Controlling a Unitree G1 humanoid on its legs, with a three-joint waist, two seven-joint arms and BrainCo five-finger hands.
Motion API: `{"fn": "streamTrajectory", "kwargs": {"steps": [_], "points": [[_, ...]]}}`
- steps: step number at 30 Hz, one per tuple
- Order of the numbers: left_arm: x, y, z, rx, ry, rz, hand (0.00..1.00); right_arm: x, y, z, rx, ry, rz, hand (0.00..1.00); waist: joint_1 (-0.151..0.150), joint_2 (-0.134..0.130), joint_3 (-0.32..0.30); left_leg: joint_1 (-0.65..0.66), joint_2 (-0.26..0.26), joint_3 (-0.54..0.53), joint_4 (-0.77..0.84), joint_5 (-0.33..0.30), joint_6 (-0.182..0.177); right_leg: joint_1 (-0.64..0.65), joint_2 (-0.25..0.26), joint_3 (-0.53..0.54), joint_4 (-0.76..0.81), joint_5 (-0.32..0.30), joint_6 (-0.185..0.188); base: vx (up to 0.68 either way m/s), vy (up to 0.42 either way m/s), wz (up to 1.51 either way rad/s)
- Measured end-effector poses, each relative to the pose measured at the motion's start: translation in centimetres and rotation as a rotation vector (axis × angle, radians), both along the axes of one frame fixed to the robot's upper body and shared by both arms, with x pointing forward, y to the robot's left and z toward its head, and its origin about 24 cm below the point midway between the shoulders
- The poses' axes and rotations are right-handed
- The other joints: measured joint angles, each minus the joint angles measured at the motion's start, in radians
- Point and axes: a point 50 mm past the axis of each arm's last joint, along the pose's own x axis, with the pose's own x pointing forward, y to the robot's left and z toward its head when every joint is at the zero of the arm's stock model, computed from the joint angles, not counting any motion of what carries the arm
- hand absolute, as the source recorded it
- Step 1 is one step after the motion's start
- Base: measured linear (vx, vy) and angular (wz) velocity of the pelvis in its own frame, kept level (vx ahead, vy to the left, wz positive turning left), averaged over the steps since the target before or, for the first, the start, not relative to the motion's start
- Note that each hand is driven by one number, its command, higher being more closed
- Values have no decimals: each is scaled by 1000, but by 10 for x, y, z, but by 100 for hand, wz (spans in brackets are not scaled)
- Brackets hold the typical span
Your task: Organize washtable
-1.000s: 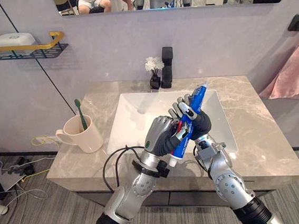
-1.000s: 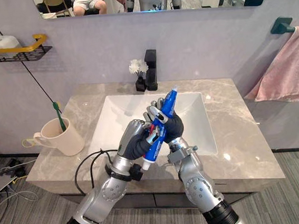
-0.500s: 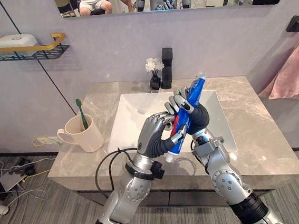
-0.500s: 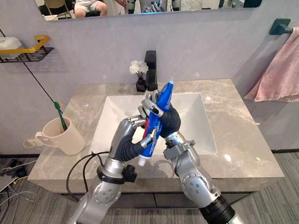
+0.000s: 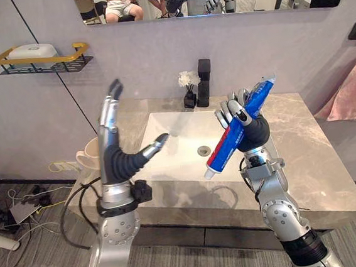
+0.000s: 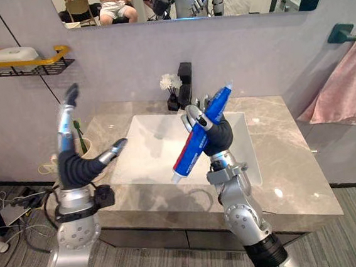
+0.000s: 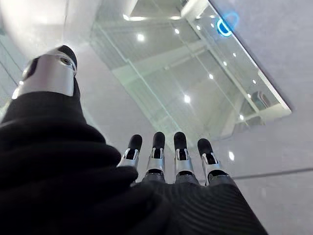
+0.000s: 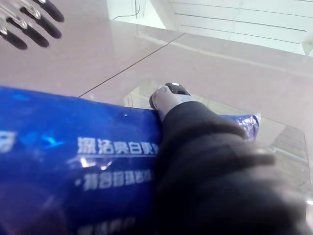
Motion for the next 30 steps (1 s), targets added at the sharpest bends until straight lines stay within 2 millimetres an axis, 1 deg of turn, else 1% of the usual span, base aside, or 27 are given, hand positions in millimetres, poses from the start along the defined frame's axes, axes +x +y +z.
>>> {"fn": "streamTrajectory", "kwargs": {"steps": [2,3,4,5,6,7,8,9,11,12,13,14,15,17,18,20,22,24,25,28,30], "points": [[-2,19,-11,-60,48,89,0,-1,-8,0,3,-2,-35,100,11,0,0,0,0,0,-2,0,0,0,0,0,-2,0,0,0,0,0],[-2,33,-22,-122,92,143,0,-1,-12,-1,1,1,-56,100,20,0,0,0,0,-1,-4,0,0,0,0,-2,-3,0,0,0,0,0],[-3,39,-28,-157,114,169,0,-1,-13,-1,1,2,-60,100,20,0,0,0,0,-1,-5,1,-1,1,0,-3,-3,0,0,-9,-14,4],[-8,52,-42,-225,160,231,0,-1,-13,-1,3,4,-62,100,21,0,0,1,0,-3,-9,2,-1,1,0,-4,-4,0,0,-7,-11,3],[-11,58,-49,-259,184,262,0,-1,-14,-1,4,5,-65,100,22,0,0,2,-1,-3,-13,3,-2,1,0,-5,-5,0,0,-7,-15,4],[-15,66,-63,-311,231,309,0,-1,-16,-3,9,12,-76,100,25,-1,0,2,-1,-5,-18,5,-2,0,0,-7,-6,0,0,0,0,0],[-20,72,-77,-362,285,349,0,-2,-20,-6,11,26,-94,100,41,-2,-1,2,-1,-5,-20,5,-2,-1,0,-7,-7,0,0,0,0,0],[-21,73,-80,-371,296,355,0,-3,-21,-6,11,29,-97,100,42,-2,-1,2,-1,-5,-20,5,-2,0,0,-7,-8,0,0,0,0,0],[-28,81,-103,-448,378,404,0,-3,-22,-8,15,37,-101,100,45,-2,-1,1,-2,-6,-24,5,-2,0,0,-9,-11,0,0,0,0,0],[-30,83,-109,-478,395,415,0,-3,-22,-8,17,37,-102,100,45,-2,-1,1,-2,-7,-24,5,-2,1,0,-10,-12,0,0,0,0,0],[-33,86,-122,-543,429,429,0,-3,-22,-8,17,37,-102,100,45,-3,-1,1,-2,-8,-25,5,-2,1,0,-11,-13,0,0,0,0,0],[-36,87,-133,-581,467,440,0,-3,-22,-8,18,37,-104,100,45,-3,-1,1,-2,-8,-26,5,-2,1,0,-12,-13,0,0,0,0,0],[-37,87,-139,-594,492,445,0,-3,-23,-8,19,37,-106,100,45,-3,-1,1,-3,-9,-26,5,-2,1,0,-12,-13,0,0,0,0,0],[-44,88,-166,-678,584,472,0,-3,-23,-8,26,37,-112,100,44,-4,0,1,-3,-10,-28,5,-2,0,0,-15,-13,-1,1,0,0,0],[-47,87,-173,-702,610,479,0,-3,-23,-8,26,39,-112,100,44,-5,0,1,-3,-10,-29,5,-2,0,0,-16,-13,-1,1,0,0,0],[-57,81,-202,-812,716,487,0,-5,-24,-12,26,55,-116,100,43,-8,0,0,-3,-13,-30,5,-2,0,-1,-22,-13,-2,2,-15,-17,4],[-65,75,-221,-885,789,486,0,-6,-24,-15,28,66,-117,100,43,-11,1,-1,-3,-16,-30,5,-2,1,-1,-29,-13,-2,3,-13,-15,4],[-79,67,-246,-964,900,495,0,-6,-24,-16,35,72,-118,100,43,-15,1,-1,-3,-18,-31,5,-2,2,-1,-31,-14,-3,3,-14,-13,3],[-85,63,-255,-992,951,492,0,-6,-24,-16,34,72,-118,100,43,-19,3,-1,-3,-19,-31,5,-2,3,-1,-32,-14,-3,3,0,0,0],[-95,54,-271,-1022,1045,482,0,-7,-22,-17,35,72,-112,100,43,-31,7,-1,-4,-21,-30,5,-2,5,-1,-35,-14,-3,4,-19,-9,2],[-101,50,-278,-1036,1092,479,0,-7,-19,-17,35,73,-98,100,43,-34,6,-1,-5,-22,-30,5,-2,5,-2,-35,-14,-4,5,-16,-6,1]]}}
